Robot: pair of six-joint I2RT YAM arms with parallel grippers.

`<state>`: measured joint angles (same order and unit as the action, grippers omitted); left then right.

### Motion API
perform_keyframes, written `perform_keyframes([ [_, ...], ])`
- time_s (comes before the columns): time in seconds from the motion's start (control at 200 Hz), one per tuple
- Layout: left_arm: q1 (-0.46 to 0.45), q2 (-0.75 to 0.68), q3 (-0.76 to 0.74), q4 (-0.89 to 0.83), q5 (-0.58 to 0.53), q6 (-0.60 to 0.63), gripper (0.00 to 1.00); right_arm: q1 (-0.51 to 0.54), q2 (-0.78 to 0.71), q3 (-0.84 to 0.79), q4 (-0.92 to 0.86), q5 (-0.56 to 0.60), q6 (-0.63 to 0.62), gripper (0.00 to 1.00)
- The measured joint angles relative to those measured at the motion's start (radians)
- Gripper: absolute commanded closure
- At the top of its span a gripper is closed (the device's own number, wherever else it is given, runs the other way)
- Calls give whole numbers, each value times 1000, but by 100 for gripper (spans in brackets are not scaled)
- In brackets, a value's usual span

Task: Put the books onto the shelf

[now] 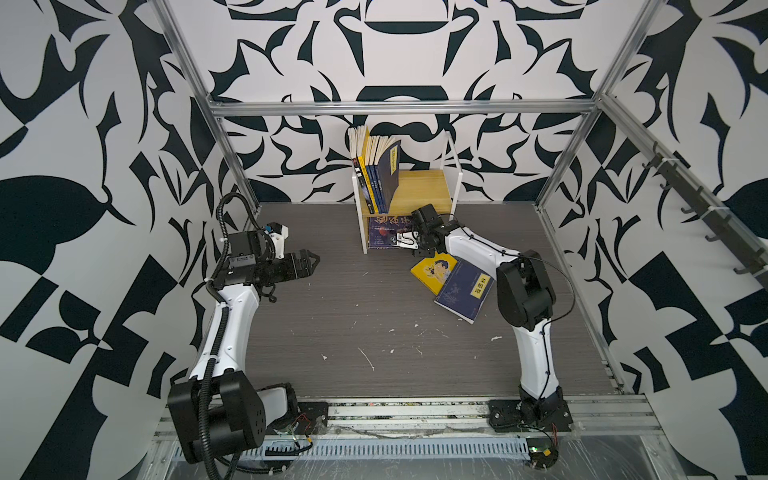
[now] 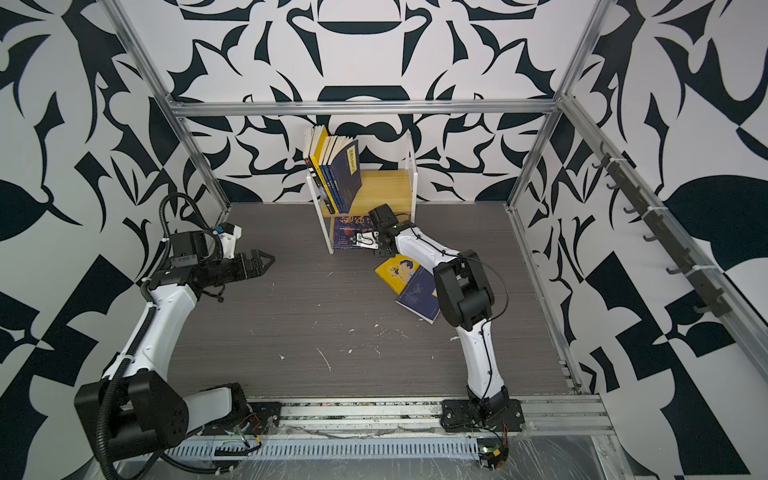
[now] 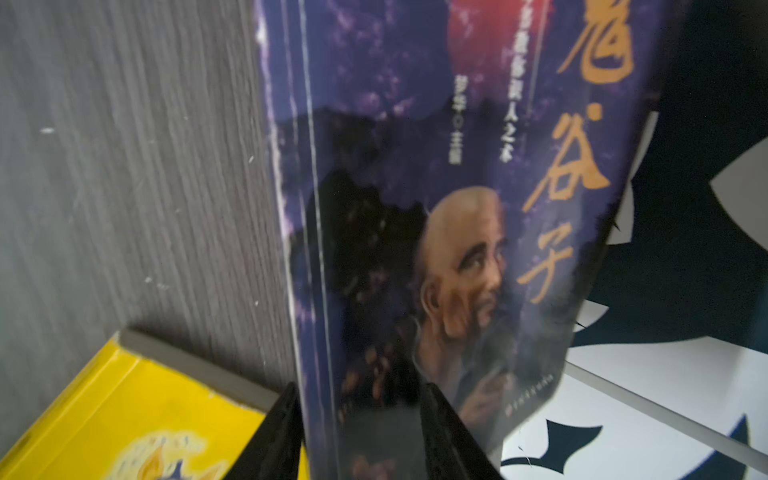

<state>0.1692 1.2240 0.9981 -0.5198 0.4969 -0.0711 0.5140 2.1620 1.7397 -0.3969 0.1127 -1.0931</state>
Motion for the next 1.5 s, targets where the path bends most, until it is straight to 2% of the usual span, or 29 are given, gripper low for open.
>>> perform_keyframes([
  [0.265, 0, 0, -2, 1, -1, -3, 0, 2, 14, 14, 58, 35, 18, 62],
  [0.58, 1, 0, -2, 2, -2, -4, 0, 3, 31, 28, 85, 45, 18, 52],
  [0.825, 1, 0, -2, 2, -2, -4, 0, 9, 30, 66, 20, -76, 80, 50],
  [0.97, 3, 0, -4, 3, -2, -4, 0, 26, 31, 104, -6, -109, 106, 53],
  [1.24, 6, 0, -6, 3, -2, -7, 0, 37, 50, 148, 4, -106, 122, 59],
  [1.5, 8, 0, -6, 3, -2, -7, 0, 37, 91, 150, 1, -93, 119, 60],
])
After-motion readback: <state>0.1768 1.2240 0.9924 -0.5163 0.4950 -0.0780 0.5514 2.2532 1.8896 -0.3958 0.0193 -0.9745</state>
